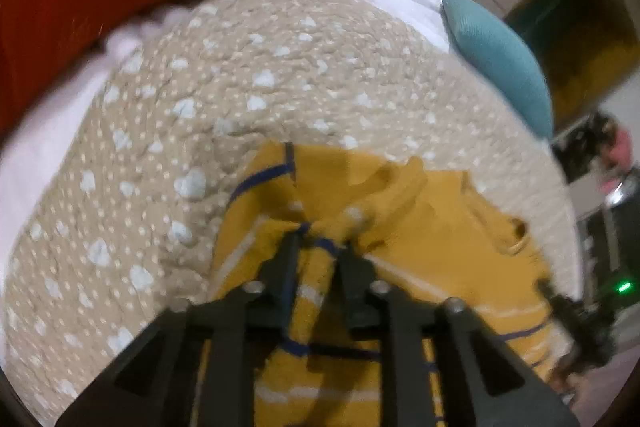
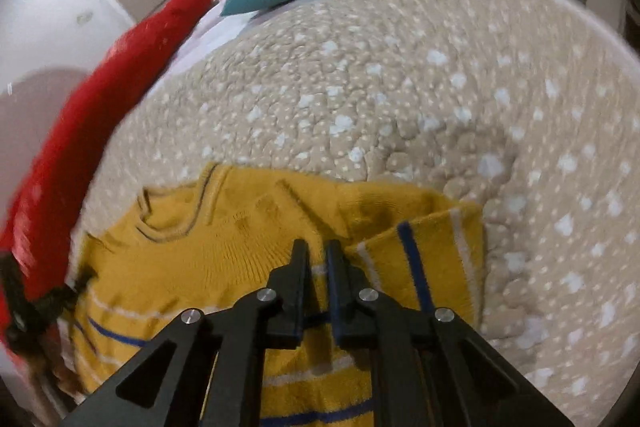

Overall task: Fold small clothes
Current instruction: 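Grasp the folded sweater edge with the left gripper and fold it over, then open the left gripper and withdraw both grippers from the sweater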

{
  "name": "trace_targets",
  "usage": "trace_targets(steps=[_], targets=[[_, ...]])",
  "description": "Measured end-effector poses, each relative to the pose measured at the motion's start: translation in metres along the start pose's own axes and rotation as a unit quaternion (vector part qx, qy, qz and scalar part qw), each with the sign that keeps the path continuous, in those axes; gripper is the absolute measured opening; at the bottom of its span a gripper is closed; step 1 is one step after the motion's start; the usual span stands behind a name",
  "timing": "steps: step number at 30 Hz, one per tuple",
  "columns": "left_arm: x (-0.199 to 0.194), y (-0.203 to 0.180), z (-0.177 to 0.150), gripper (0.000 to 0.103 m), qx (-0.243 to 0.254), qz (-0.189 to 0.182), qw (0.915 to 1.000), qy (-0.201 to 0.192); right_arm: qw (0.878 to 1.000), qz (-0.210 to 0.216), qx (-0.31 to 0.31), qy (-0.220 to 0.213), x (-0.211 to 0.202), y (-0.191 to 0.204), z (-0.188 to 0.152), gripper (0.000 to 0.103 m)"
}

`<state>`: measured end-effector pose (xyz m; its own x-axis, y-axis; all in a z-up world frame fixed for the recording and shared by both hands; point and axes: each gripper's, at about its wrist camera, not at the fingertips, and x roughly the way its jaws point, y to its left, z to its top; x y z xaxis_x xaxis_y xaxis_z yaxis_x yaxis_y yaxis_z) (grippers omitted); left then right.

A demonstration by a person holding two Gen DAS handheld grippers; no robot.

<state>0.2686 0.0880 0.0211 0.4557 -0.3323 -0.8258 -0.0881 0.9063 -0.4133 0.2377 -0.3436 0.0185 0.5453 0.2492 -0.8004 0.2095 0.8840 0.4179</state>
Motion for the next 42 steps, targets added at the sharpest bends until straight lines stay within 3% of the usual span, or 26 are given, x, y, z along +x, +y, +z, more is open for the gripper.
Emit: trace_targets(steps=[3,6,7,10,12,16,20,22,23,24,25,27,31,34,36,42], targets=[[-0.023,0.01,-0.005,0.046,-0.018,-0.009,0.9997,-0.013,0.999,0.034,0.027,0.008,-0.012,-0.013,0.003,0.014],[-0.041,0.01,-0.011,0.056,-0.015,-0.017,0.9994,-0.028,0.999,0.016,0.022,-0.019,-0.046,-0.02,-0.003,0.038],[-0.054,0.013,-0.019,0.061,-0.013,-0.017,0.9991,-0.036,0.999,0.016,0.016,-0.028,-0.057,-0.022,-0.006,0.042],[-0.079,0.023,-0.043,0.066,0.005,-0.017,0.9986,-0.049,0.999,0.015,-0.005,-0.039,-0.096,-0.037,-0.025,0.054],[-0.092,0.032,-0.064,0.068,0.021,-0.006,0.9984,-0.053,0.999,0.019,-0.014,-0.035,-0.108,-0.042,-0.035,0.055],[-0.102,0.039,-0.117,0.068,0.053,0.018,0.9975,-0.043,0.999,0.036,-0.023,-0.031,-0.132,-0.058,-0.074,0.055],[-0.097,0.045,-0.164,0.07,0.062,0.017,0.9976,-0.025,0.997,0.05,-0.051,-0.033,-0.132,-0.05,-0.11,0.052],[-0.096,0.042,-0.183,0.073,0.085,0.035,0.9944,-0.053,0.997,0.051,-0.055,-0.011,-0.117,-0.045,-0.124,0.051],[-0.096,0.039,-0.19,0.073,0.103,0.047,0.9914,-0.066,0.997,0.049,-0.053,0.002,-0.108,-0.044,-0.132,0.044],[-0.095,0.036,-0.195,0.074,0.114,0.057,0.9892,-0.072,0.997,0.048,-0.056,0.007,-0.102,-0.043,-0.137,0.026],[-0.093,0.033,-0.198,0.075,0.122,0.066,0.9873,-0.078,0.997,0.036,-0.062,0.0,-0.101,-0.044,-0.14,0.016],[-0.089,0.031,-0.201,0.08,0.126,0.071,0.986,-0.084,0.999,0.038,-0.031,-0.014,-0.108,-0.058,-0.142,0.011],[-0.078,0.021,-0.204,0.095,0.164,0.091,0.9789,-0.082,0.997,0.069,0.031,-0.026,-0.115,-0.092,-0.148,0.008],[-0.074,0.016,-0.211,0.098,0.179,0.112,0.9728,-0.097,0.99,0.126,0.05,-0.042,-0.113,-0.11,-0.155,0.009],[-0.074,0.016,-0.211,0.098,0.174,0.111,0.9732,-0.102,0.985,0.152,0.066,-0.048,-0.112,-0.118,-0.157,0.009],[-0.072,0.017,-0.208,0.098,0.172,0.106,0.9724,-0.117,0.986,0.145,0.052,-0.065,-0.114,-0.11,-0.164,0.012]])
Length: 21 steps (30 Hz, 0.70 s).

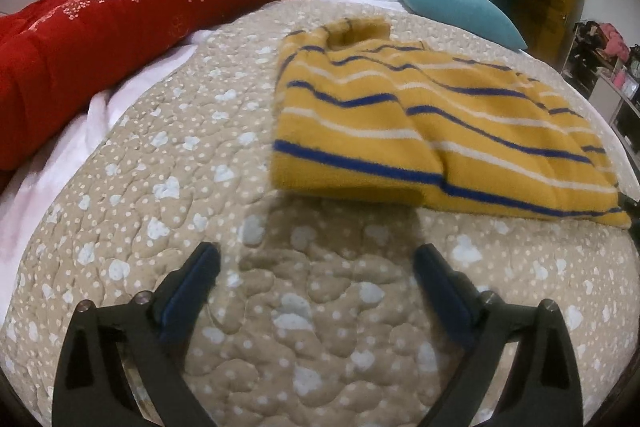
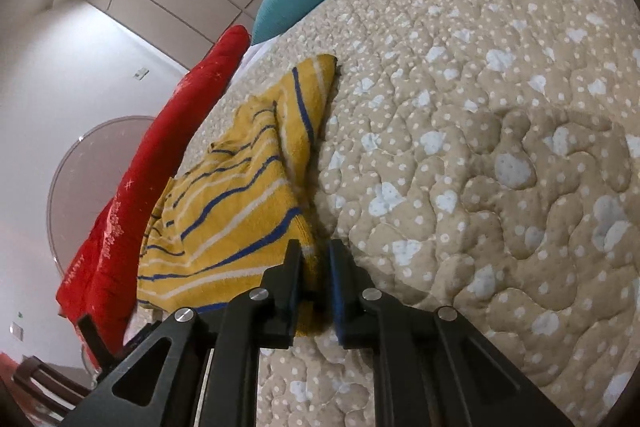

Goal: Fold small clothes

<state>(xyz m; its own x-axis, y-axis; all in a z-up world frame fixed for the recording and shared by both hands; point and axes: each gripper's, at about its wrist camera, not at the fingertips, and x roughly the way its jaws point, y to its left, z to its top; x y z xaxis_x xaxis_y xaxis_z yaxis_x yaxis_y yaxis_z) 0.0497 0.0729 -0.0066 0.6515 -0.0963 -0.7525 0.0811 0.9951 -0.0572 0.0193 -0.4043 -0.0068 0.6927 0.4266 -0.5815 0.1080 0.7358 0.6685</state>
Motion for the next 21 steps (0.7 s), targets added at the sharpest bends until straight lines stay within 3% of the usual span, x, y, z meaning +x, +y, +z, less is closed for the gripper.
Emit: trace_targets(steps=[9,12,14,16,18,21], targets=[[-0.014,0.011,-0.014,0.098,-0.023,-0.03,0.9987,-0.032,1.0,0.012,0.007,-0.008,-0.001,-0.003,-0.002,0.013],[-0.015,0.01,-0.002,0.098,-0.038,-0.018,0.9989,0.022,1.0,0.005,0.008,-0.008,-0.003,-0.004,-0.003,0.013],[-0.024,0.014,0.012,0.098,-0.076,-0.061,0.9948,0.031,1.0,-0.028,-0.001,0.006,-0.006,0.006,-0.003,0.017],[-0.036,0.019,0.028,0.098,-0.109,-0.121,0.9866,0.009,0.997,-0.078,-0.026,0.007,-0.018,0.025,-0.005,0.029],[-0.046,0.023,0.044,0.098,-0.112,-0.106,0.9877,-0.027,0.99,-0.125,-0.071,-0.013,-0.035,0.055,-0.01,0.034],[-0.046,0.034,0.055,0.098,-0.108,-0.071,0.9901,-0.055,0.98,-0.145,-0.133,-0.028,-0.043,0.107,-0.01,0.034]])
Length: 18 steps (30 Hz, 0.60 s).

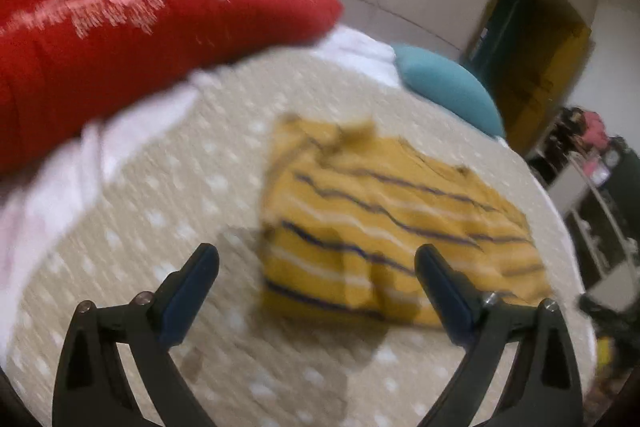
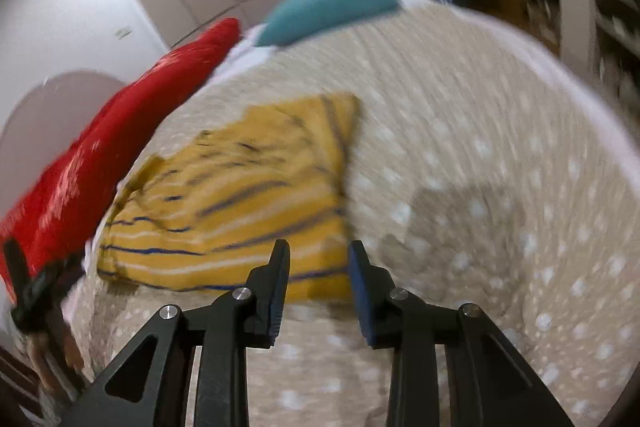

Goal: Fold small clothes

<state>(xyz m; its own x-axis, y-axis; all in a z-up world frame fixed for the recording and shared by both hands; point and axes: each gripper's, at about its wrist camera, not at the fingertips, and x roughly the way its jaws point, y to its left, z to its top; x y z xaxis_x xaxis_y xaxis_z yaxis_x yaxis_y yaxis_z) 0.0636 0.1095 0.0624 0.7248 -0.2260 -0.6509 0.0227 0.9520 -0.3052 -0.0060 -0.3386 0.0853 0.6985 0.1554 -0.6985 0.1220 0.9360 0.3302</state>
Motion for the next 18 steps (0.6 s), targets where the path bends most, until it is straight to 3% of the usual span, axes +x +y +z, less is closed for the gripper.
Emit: trace_targets(steps=[4,8,12,15,18], targets=[[0.002,0.044,0.001,0.098,-0.049,0.009,0.9987,-0.009,0.997,0.018,-0.077,0.004,0.012,0.083,0.022,0.034],[0.014,0.089,0.006,0.098,-0.101,0.009,0.9948,0.011,0.988,0.024,-0.144,0.055,0.082,0.172,0.029,0.034],[0.011,0.117,0.002,0.098,-0.119,0.006,0.9928,0.012,0.968,0.032,-0.225,0.106,0.16,0.261,0.027,0.034],[0.012,0.124,0.002,0.098,-0.123,-0.006,0.9923,0.017,0.95,-0.015,-0.288,0.121,0.222,0.316,0.03,0.034],[0.013,0.125,0.005,0.098,-0.118,-0.004,0.9929,0.016,0.939,-0.052,-0.312,0.134,0.274,0.352,0.04,0.034]])
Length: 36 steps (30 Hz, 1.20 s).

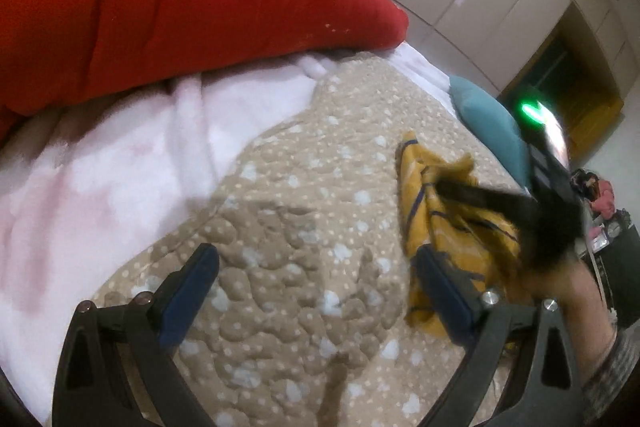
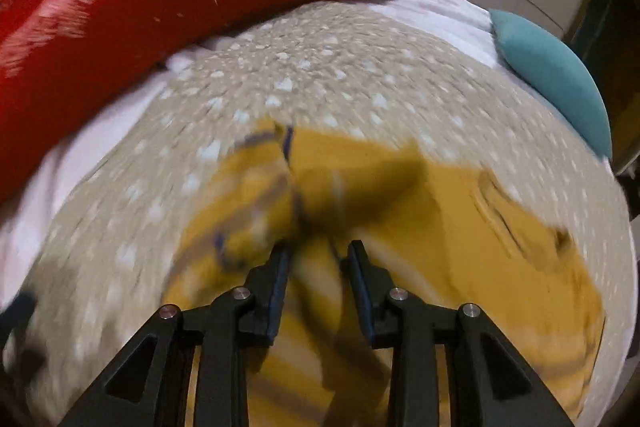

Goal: Fold small clothes

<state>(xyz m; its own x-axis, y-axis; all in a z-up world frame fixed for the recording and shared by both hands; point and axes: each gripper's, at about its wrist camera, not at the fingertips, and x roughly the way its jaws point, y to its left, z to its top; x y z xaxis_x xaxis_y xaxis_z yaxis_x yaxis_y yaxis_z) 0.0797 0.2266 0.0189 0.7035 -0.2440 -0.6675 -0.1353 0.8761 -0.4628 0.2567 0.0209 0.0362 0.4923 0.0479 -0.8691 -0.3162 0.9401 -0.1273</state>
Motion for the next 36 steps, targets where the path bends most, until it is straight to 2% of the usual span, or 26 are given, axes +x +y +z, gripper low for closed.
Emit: trace_targets(steps=[4,7,8,9,10,13,16,18,21,25,30,32,34,36], targets=[[0.002,0.001,0.006,0.098,-0.006,0.001,1.0,-0.002,0.998,-0.045,-0.026,0.024,0.029,0.018,0.034,0.034],[0.002,0.004,0.007,0.098,-0.018,0.002,0.9998,-0.004,0.998,-0.05,-0.038,0.017,0.021,0.016,0.042,0.035],[0.002,0.005,0.008,0.098,-0.021,0.002,0.9998,-0.005,0.999,-0.039,-0.031,0.009,0.013,0.012,0.041,0.039],[0.002,0.006,0.008,0.098,-0.025,-0.002,0.9997,-0.005,0.999,-0.025,-0.022,-0.002,0.003,0.008,0.041,0.048],[0.002,0.008,0.008,0.098,-0.03,-0.003,0.9995,-0.006,1.0,-0.008,-0.008,-0.017,-0.012,0.003,0.036,0.053],[-0.002,0.017,0.01,0.098,-0.053,-0.016,0.9984,-0.013,0.999,0.029,-0.003,-0.042,-0.046,-0.001,0.012,0.054],[-0.008,0.025,0.011,0.098,-0.074,-0.015,0.9967,-0.028,0.997,0.038,-0.045,-0.051,-0.072,0.01,-0.023,0.055],[-0.012,0.031,0.012,0.098,-0.087,-0.009,0.9954,-0.038,0.994,0.05,-0.079,-0.052,-0.086,0.025,-0.049,0.06],[-0.019,0.039,0.013,0.098,-0.105,-0.004,0.9932,-0.049,0.992,0.052,-0.104,-0.05,-0.094,0.043,-0.07,0.063],[-0.026,0.051,0.016,0.098,-0.127,-0.003,0.9903,-0.057,0.992,0.006,-0.11,-0.057,-0.086,0.065,-0.07,0.068],[-0.028,0.055,0.019,0.098,-0.135,-0.015,0.9892,-0.054,0.993,-0.071,-0.093,-0.032,-0.049,0.086,-0.063,0.068],[-0.026,0.054,0.018,0.098,-0.131,-0.017,0.99,-0.05,0.984,-0.135,-0.111,-0.03,-0.037,0.096,-0.063,0.067],[-0.025,0.053,0.018,0.098,-0.129,-0.017,0.9904,-0.047,0.976,-0.184,-0.108,-0.048,-0.035,0.095,-0.062,0.064],[-0.025,0.055,0.018,0.098,-0.133,-0.017,0.9898,-0.048,0.977,-0.186,-0.094,-0.036,-0.031,0.089,-0.061,0.063]])
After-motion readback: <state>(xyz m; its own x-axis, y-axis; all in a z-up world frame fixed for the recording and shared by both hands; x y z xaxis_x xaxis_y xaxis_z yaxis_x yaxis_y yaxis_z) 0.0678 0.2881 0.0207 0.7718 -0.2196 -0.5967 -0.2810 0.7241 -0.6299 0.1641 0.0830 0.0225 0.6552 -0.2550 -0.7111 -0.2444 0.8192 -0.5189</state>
